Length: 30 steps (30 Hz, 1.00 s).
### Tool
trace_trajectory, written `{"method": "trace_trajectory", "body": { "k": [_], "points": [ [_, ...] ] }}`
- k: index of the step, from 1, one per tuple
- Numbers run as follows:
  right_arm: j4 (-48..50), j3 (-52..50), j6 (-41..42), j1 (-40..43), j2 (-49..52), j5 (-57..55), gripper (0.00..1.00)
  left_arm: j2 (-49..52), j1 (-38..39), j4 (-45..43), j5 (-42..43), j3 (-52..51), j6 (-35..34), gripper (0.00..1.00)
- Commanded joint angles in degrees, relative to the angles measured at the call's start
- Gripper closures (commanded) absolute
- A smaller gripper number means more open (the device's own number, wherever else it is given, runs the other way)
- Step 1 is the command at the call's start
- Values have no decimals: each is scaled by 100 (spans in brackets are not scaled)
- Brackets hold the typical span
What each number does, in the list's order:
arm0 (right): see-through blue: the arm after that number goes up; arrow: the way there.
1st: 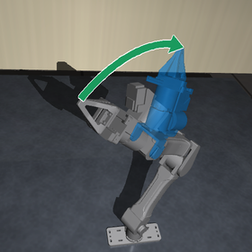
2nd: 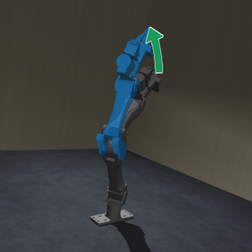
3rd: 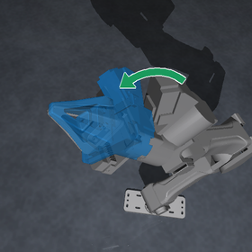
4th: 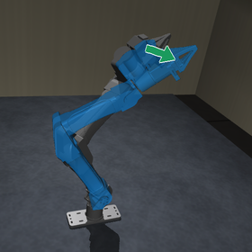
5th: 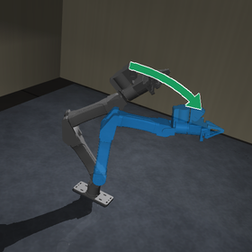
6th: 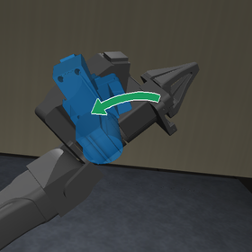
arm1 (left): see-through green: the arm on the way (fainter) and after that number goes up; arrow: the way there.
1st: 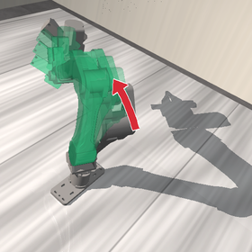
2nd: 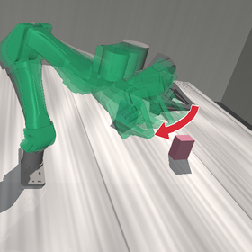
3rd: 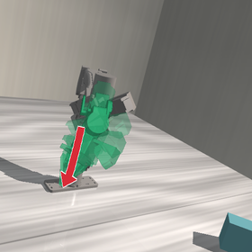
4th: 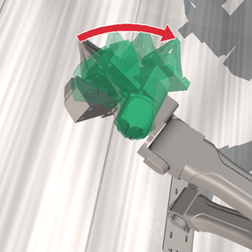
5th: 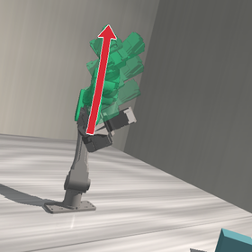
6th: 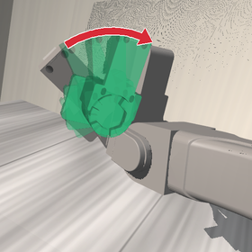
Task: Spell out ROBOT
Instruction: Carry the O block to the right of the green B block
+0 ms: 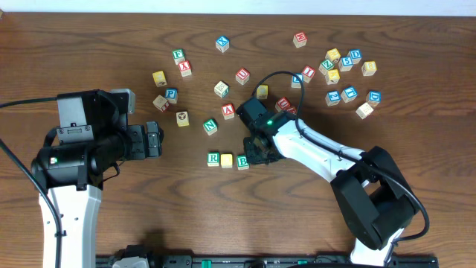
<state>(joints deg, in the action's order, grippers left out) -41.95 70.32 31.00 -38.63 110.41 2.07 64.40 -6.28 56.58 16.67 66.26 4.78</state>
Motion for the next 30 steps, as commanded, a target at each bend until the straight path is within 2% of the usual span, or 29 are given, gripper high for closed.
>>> {"method": "trace_trajectory", "body": {
  "k": [1, 10, 30],
  "points": [
    [-33, -258, 448, -201, 179, -76, 80, -9, -24, 11, 85, 72, 76, 4],
    [-22, -258, 629, -461, 179, -216, 76, -9, -24, 11, 85, 72, 76, 4],
    [372, -258, 1126, -459, 179, -214, 73, -9, -24, 11, 85, 72, 76, 4]
  ]
}}
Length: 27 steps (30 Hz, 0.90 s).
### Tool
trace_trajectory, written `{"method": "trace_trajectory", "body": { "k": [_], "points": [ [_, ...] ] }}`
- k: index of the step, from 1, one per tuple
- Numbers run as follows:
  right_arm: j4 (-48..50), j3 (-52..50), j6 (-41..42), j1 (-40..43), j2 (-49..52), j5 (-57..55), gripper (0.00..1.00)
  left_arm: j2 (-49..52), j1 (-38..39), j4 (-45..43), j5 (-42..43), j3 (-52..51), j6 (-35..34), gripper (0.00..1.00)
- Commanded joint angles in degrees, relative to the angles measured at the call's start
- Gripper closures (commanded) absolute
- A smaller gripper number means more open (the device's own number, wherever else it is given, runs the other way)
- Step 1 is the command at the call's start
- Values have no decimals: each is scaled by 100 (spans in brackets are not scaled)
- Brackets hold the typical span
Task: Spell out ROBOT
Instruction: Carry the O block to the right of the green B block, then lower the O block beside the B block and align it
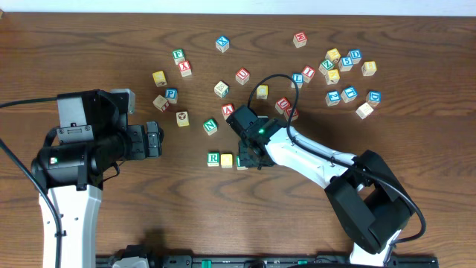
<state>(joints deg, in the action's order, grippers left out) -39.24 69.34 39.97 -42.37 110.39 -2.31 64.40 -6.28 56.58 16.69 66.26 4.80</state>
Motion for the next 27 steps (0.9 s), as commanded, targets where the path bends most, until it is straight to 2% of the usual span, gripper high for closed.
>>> {"method": "trace_trajectory", "body": {
  "k": [1, 27],
  "points": [
    [133, -160, 245, -85, 181, 225, 73, -9, -24, 11, 83, 72, 74, 4],
    [540, -160, 544, -81, 181, -254, 70, -9, -24, 11, 83, 72, 74, 4]
  ]
}}
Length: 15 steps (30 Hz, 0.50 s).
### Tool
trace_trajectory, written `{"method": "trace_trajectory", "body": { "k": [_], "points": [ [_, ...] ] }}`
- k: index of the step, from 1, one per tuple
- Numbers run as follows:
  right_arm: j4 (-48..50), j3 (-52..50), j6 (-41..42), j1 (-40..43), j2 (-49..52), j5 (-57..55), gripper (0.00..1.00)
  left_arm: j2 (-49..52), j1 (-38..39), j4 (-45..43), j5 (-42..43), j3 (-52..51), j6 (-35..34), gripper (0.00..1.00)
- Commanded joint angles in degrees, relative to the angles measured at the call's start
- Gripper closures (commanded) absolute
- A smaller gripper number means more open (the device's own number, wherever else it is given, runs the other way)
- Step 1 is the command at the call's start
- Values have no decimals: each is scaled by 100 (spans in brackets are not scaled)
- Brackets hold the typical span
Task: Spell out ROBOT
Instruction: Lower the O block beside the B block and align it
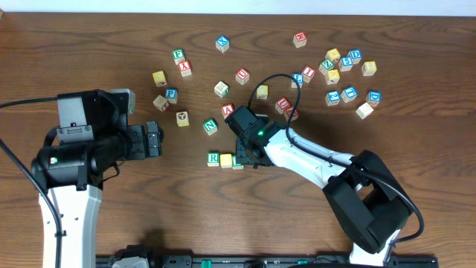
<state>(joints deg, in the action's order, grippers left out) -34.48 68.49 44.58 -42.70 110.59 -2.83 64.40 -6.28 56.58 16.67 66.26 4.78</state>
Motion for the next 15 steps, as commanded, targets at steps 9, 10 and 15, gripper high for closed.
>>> {"method": "trace_trajectory", "body": {
  "k": [9, 10, 15],
  "points": [
    [-111, -74, 81, -42, 162, -341, 70, -9, -24, 11, 85, 72, 76, 4],
    [-155, -74, 83, -37, 162, -376, 71, -9, -24, 11, 85, 72, 76, 4],
    [-339, -74, 83, -35, 162, -457, 71, -9, -24, 11, 85, 72, 76, 4]
  ]
}}
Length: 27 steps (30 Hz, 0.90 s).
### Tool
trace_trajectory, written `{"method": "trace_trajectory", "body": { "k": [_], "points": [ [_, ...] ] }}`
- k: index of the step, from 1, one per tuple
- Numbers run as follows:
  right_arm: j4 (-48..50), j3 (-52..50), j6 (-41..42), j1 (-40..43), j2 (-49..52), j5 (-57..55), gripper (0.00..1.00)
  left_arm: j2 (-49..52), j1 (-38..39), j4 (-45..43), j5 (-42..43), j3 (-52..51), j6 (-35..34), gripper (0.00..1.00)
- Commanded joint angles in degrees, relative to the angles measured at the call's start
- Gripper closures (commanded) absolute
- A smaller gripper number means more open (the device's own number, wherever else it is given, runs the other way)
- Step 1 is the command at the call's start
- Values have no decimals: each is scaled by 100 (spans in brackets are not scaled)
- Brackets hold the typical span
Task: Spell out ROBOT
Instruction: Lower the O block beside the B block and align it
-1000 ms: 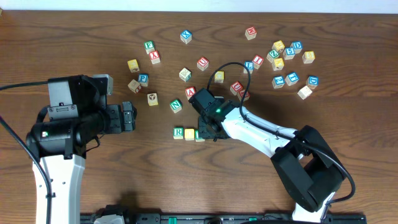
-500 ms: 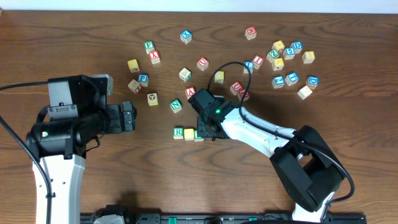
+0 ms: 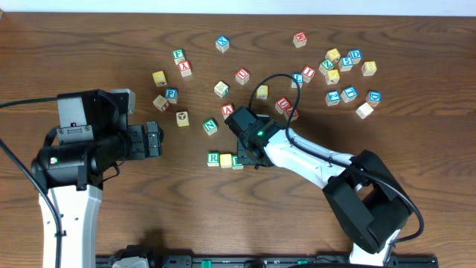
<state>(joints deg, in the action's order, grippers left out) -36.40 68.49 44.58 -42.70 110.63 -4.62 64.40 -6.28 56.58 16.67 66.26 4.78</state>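
A short row lies at the table's middle: a green R block [image 3: 213,158], a yellow block [image 3: 226,160] touching it, and a green block [image 3: 237,162] pressed against the yellow one. My right gripper [image 3: 245,155] hangs directly over that last green block and hides most of it. Whether its fingers grip the block is hidden. My left gripper [image 3: 155,140] rests well to the left, pointing right, with nothing in it. Loose letter blocks include a red O [image 3: 242,75] and a green N [image 3: 210,126].
Several loose blocks lie scattered behind the row: a cluster at the back left around a yellow block [image 3: 159,77], and another cluster at the back right [image 3: 346,63]. A red A block [image 3: 228,110] sits just behind the right wrist. A black cable loops over the right arm.
First my right gripper was just right of the green B block, which stood a small gap away from the yellow one. Then the gripper was further left, over the B block. Later the B block lay against the yellow block, as now. The left arm stayed still.
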Motion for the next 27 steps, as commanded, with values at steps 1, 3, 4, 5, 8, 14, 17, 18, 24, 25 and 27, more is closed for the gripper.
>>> {"method": "trace_trajectory", "body": {
  "k": [1, 3, 4, 5, 8, 14, 17, 18, 24, 25, 27],
  "points": [
    [-190, -74, 83, -35, 157, -275, 72, -9, -24, 11, 85, 72, 76, 4],
    [-269, -74, 85, -37, 157, -264, 72, -9, -24, 11, 85, 72, 76, 4],
    [-319, -74, 85, -37, 157, -227, 72, -9, -24, 11, 85, 72, 76, 4],
    [-372, -74, 85, -37, 157, -175, 73, -9, -24, 11, 85, 72, 76, 4],
    [-463, -74, 85, -37, 157, 15, 75, -9, -24, 11, 85, 72, 76, 4],
    [-614, -74, 87, -59, 157, 378, 79, -9, -24, 11, 85, 72, 76, 4],
    [-671, -74, 125, -59, 157, 420, 80, -9, -24, 11, 85, 72, 76, 4],
    [-669, -74, 125, -59, 157, 420, 80, -9, -24, 11, 85, 72, 76, 4],
    [-664, -74, 125, -66, 157, 420, 80, -9, -24, 11, 85, 72, 76, 4],
    [-654, -74, 125, -74, 157, 420, 80, -9, -24, 11, 85, 72, 76, 4],
    [-610, -74, 122, -116, 157, 417, 79, -9, -24, 11, 85, 72, 76, 4]
  ]
}}
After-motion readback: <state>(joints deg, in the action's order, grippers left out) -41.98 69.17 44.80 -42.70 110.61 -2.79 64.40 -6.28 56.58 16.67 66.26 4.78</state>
